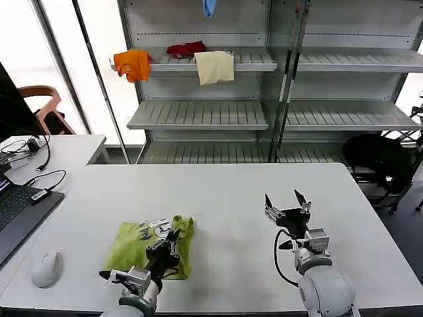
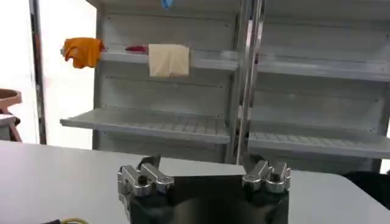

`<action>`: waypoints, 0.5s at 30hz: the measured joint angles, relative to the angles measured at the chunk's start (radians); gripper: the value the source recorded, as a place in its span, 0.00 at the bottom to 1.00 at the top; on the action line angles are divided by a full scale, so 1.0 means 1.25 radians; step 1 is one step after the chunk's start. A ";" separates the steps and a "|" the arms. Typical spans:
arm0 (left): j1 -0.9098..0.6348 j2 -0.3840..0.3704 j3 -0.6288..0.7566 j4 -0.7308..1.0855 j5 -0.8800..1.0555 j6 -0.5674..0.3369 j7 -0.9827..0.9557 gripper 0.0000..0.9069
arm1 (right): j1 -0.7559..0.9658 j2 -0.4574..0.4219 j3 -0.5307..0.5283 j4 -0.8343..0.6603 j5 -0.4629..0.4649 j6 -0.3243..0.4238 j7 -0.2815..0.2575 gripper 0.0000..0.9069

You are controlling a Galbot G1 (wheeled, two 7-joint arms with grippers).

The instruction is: Fold and organize the clothes.

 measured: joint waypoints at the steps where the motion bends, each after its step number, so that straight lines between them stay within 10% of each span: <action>1: 0.001 -0.003 0.007 0.002 0.001 0.001 -0.003 1.00 | 0.000 0.000 0.000 0.000 0.000 0.000 0.000 1.00; 15: 0.007 -0.038 0.076 0.029 0.016 0.000 -0.040 1.00 | -0.004 0.000 -0.003 0.004 -0.007 -0.001 0.001 1.00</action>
